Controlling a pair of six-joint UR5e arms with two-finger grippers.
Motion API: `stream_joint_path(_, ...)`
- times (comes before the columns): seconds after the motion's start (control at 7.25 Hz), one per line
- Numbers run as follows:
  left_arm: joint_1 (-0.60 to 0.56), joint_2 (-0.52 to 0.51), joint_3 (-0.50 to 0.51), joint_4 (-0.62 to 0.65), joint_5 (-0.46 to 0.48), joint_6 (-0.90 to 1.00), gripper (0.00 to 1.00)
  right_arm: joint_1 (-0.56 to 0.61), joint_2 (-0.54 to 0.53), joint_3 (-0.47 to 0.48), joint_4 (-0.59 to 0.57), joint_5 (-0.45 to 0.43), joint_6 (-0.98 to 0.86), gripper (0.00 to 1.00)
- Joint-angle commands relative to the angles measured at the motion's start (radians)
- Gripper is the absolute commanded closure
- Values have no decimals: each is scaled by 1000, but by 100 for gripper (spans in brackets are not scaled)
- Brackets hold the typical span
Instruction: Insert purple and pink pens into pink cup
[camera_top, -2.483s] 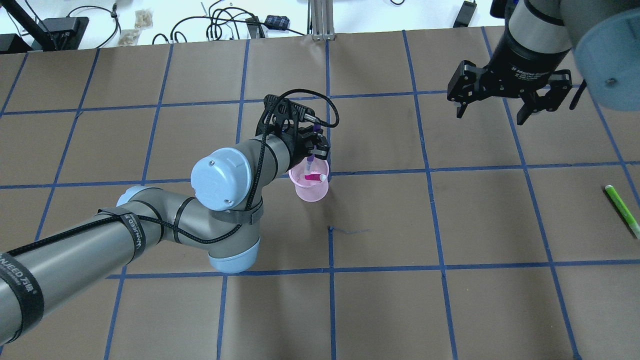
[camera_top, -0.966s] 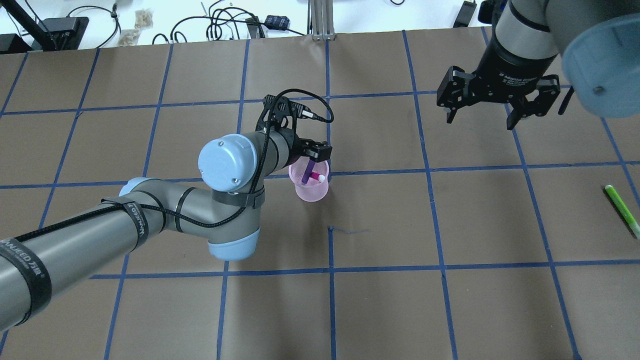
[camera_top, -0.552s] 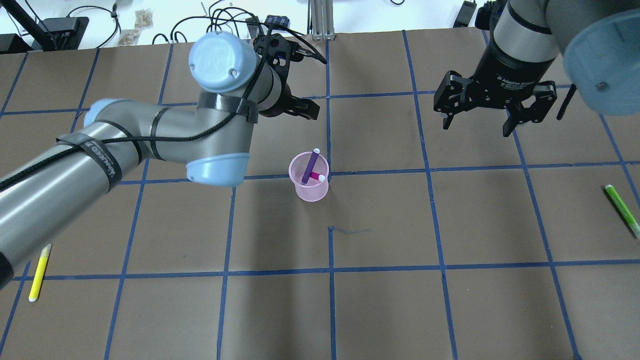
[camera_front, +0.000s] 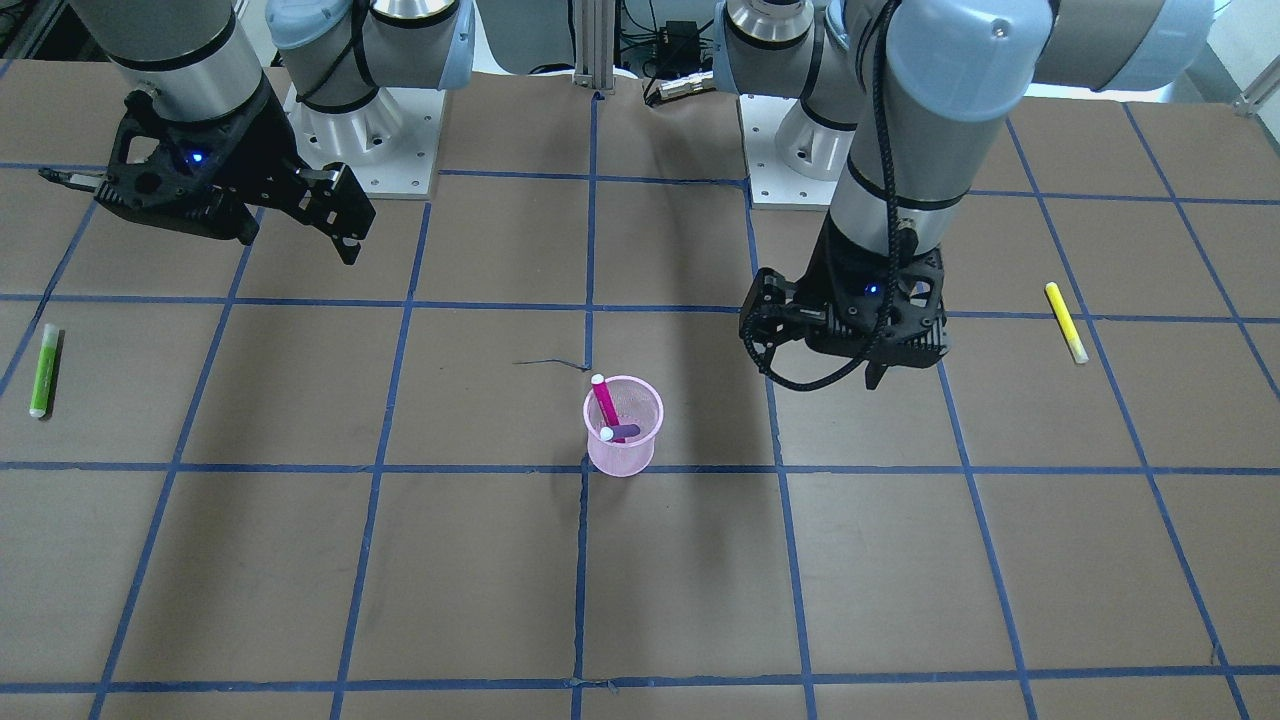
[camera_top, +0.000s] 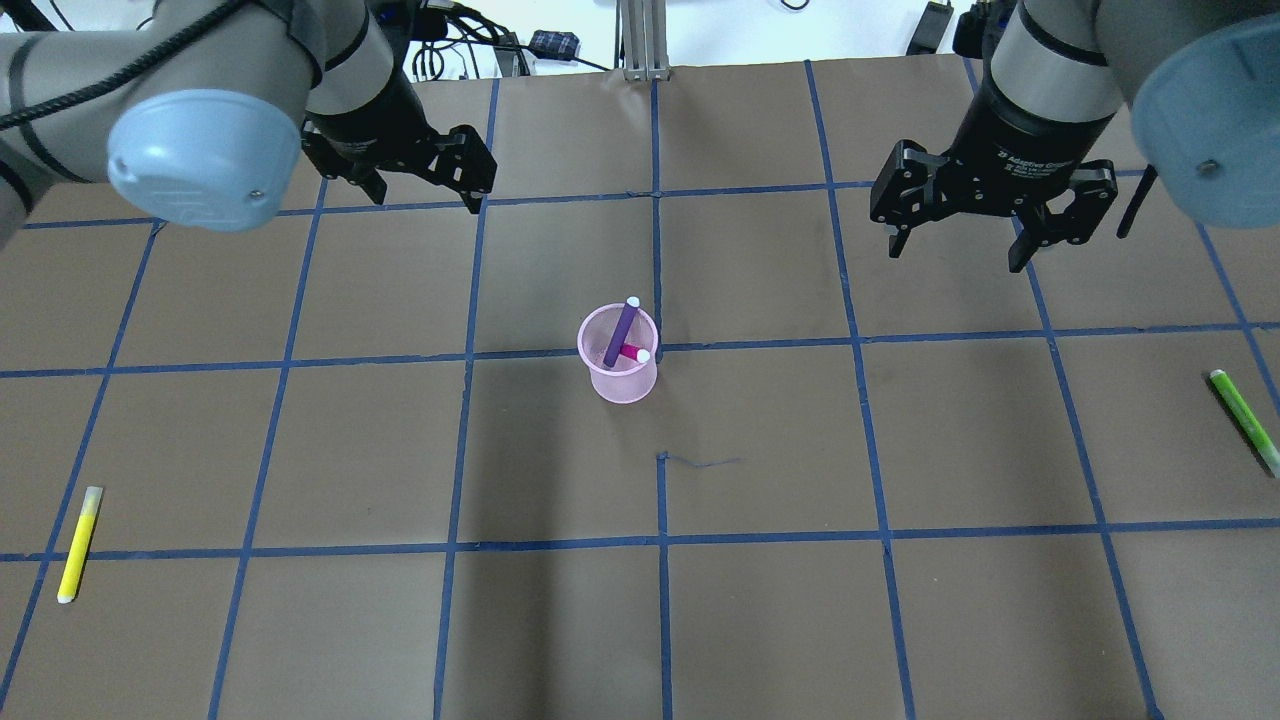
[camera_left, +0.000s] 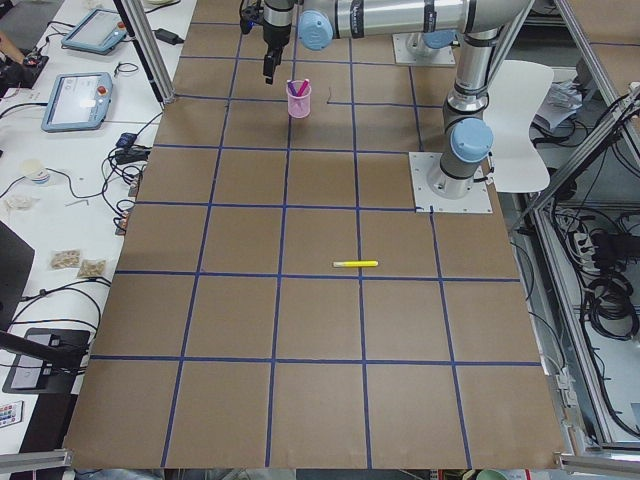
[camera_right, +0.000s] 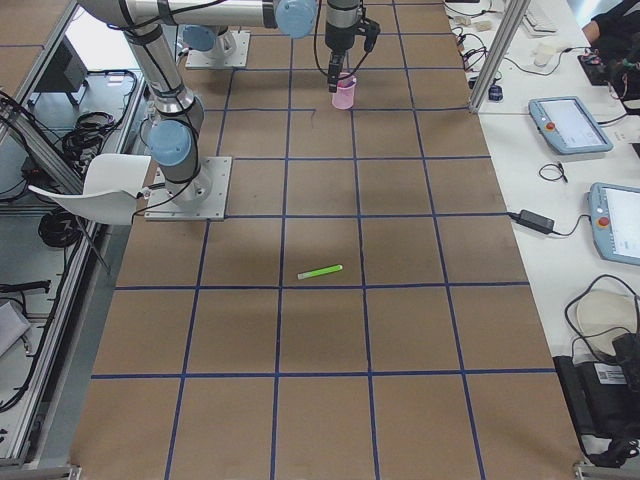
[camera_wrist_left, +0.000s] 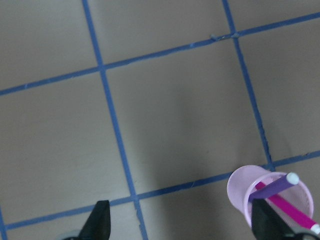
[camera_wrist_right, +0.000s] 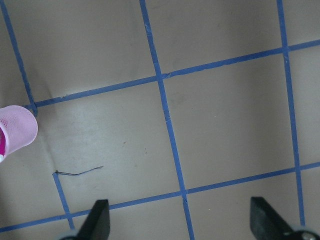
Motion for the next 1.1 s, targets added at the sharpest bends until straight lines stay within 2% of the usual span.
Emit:
stream_joint_path(0.0,7,58,34,-138,4,0,0,1,0,1,-3,1,-1,0)
stream_joint_path(0.97,10,71,50,-148,4,0,0,-1,-2,7,-12,-2,3,0)
